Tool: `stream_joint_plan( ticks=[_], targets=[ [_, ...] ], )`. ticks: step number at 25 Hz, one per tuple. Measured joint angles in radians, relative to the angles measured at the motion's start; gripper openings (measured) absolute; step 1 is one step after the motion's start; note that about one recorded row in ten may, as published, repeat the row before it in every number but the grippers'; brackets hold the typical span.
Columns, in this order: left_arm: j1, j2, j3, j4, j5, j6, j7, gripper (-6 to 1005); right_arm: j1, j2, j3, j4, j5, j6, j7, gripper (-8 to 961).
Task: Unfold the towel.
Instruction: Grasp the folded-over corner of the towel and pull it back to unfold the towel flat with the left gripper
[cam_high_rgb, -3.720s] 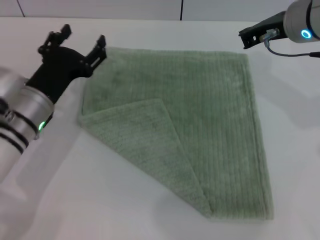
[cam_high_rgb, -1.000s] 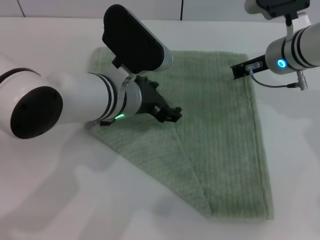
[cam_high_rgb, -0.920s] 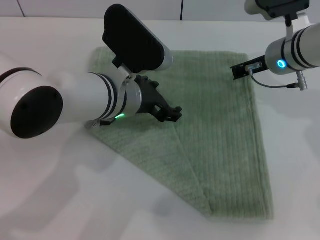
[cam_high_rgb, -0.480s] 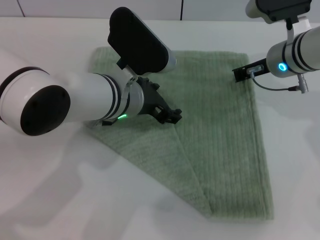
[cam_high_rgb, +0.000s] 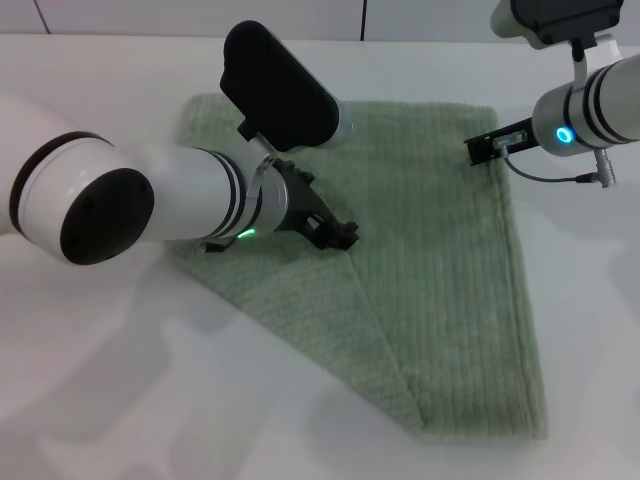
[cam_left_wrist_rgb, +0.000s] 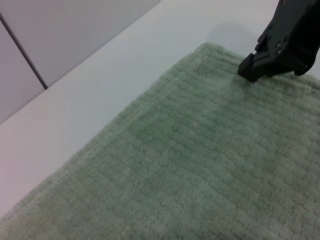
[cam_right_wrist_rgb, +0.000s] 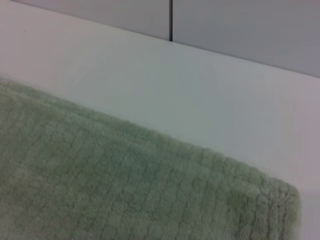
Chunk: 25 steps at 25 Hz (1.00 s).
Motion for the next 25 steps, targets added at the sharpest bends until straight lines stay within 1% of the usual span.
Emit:
stream_joint_plan(
  ticks=[9, 15, 25],
  targets=[
    [-0.047, 0.0, 0.003, 0.069, -0.023, 0.008, -0.006, 746, 0.002, 0.0, 0.0, 0.001, 0.0, 0.003, 0.0, -1],
    [-0.053, 0.0, 0.002, 0.084, -0.023, 0.028, -0.012, 743, 0.002, 0.0, 0.0, 0.002, 0.0, 0.002, 0.0, -1],
    [-0.066, 0.002, -0.017, 0.099, -0.018, 0.019, -0.041, 737, 0.002, 0.0, 0.0, 0.002, -0.001, 0.002, 0.0, -1]
  ],
)
